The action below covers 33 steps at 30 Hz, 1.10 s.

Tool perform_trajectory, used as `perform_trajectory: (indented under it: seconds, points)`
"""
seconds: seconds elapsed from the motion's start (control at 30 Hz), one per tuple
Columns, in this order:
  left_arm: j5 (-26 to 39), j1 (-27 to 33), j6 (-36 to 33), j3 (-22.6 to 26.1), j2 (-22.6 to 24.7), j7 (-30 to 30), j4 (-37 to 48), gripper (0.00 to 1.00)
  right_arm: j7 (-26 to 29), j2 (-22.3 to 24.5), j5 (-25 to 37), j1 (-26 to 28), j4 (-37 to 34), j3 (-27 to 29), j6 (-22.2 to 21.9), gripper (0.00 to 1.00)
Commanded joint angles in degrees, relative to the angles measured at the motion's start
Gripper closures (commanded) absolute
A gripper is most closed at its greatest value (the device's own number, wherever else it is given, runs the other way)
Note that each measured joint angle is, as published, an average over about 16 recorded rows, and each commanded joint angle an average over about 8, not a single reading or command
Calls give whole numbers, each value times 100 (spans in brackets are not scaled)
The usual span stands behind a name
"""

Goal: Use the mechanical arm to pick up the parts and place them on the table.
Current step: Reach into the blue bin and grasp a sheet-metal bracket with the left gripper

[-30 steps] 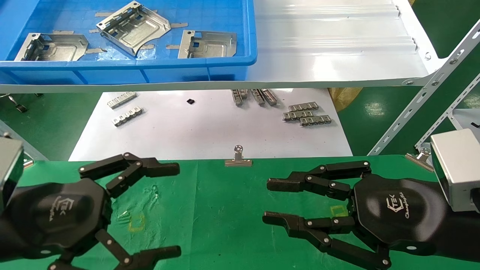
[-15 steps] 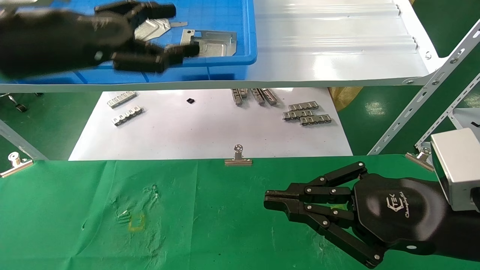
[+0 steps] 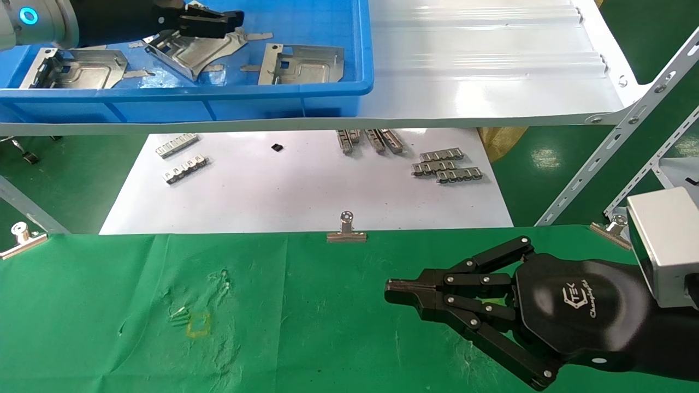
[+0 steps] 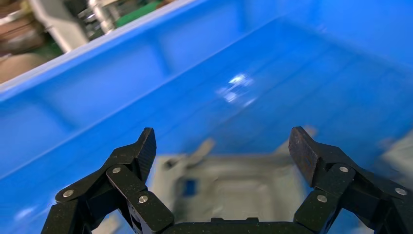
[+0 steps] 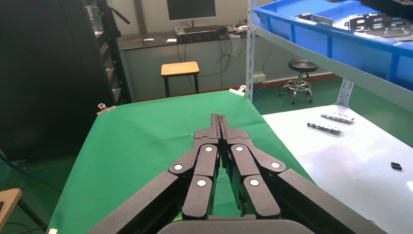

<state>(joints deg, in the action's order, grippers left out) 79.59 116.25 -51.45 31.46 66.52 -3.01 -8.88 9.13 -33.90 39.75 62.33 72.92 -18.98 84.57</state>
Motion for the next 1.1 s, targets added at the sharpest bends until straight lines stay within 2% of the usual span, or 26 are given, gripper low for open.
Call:
perform_trajectory:
  seconds: [0.03, 0.13, 0.2, 1.1]
  points:
    - [125, 126, 210, 69, 86, 93, 262, 100, 0, 0, 0, 0, 0, 0, 0, 54]
    - [194, 207, 369, 109, 138, 149, 463, 100, 0, 0, 0, 0, 0, -1, 0, 16]
    - [220, 241, 424, 124, 160, 172, 563, 100, 0, 0, -1, 0, 0, -1, 0, 1]
    - [334, 460, 154, 203, -76, 172, 887, 100, -2, 2, -3, 1, 0, -4, -2, 0]
